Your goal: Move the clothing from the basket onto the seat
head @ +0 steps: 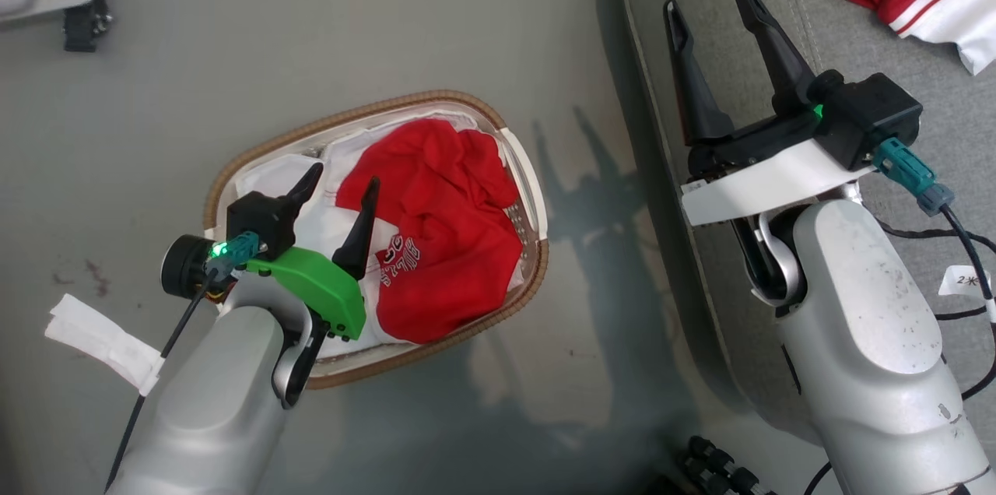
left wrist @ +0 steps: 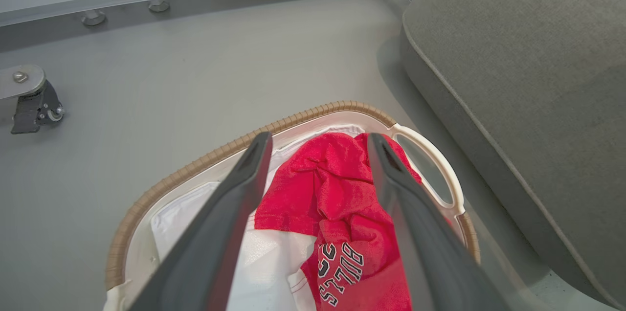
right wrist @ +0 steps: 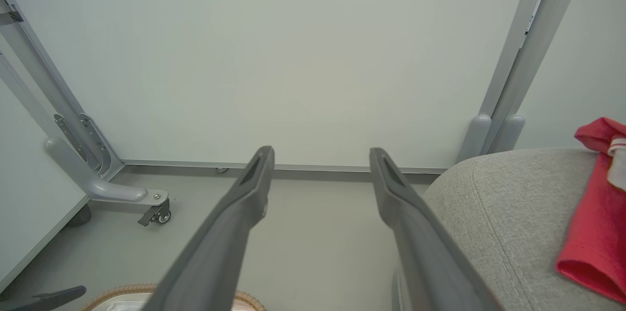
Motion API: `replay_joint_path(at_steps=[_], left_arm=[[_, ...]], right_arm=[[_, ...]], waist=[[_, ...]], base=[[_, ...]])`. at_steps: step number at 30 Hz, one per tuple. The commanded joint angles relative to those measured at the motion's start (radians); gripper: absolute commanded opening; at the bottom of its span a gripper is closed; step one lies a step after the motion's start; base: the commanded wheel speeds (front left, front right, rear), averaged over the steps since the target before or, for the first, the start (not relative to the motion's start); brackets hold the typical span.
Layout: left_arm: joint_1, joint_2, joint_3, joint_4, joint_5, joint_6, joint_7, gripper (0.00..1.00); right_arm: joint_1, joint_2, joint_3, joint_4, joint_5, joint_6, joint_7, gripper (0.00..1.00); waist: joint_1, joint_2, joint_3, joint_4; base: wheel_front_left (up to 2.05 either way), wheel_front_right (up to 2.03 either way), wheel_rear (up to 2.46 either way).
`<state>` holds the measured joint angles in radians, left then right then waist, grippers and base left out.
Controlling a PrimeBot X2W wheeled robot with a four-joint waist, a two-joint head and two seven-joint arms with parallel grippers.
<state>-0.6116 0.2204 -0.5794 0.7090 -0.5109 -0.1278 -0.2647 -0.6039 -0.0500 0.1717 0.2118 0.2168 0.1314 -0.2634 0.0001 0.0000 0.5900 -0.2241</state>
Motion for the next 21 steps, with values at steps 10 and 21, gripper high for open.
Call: replay_joint_path(at_steps=[10,21], left_arm=[[-0.118,0.053,-0.165,0.09,-0.145,-0.004,0.001,1.0],[-0.207,0.091,-0.378,0.174,-0.288,-0.004,0.006,1.0]], right_arm=[[-0.049,-0.002,0.052,-0.065,0.046,-0.001,-0.002,1.0],[-0.064,-0.002,0.072,-0.115,0.065,-0.001,-0.002,1.0]], waist=[[-0.0001,0.0,0.197,-0.124],[-0.0001,0.0,0.277,-0.16]], base=[[0.0,0.0,0.0],[0.0,0.0,0.0]])
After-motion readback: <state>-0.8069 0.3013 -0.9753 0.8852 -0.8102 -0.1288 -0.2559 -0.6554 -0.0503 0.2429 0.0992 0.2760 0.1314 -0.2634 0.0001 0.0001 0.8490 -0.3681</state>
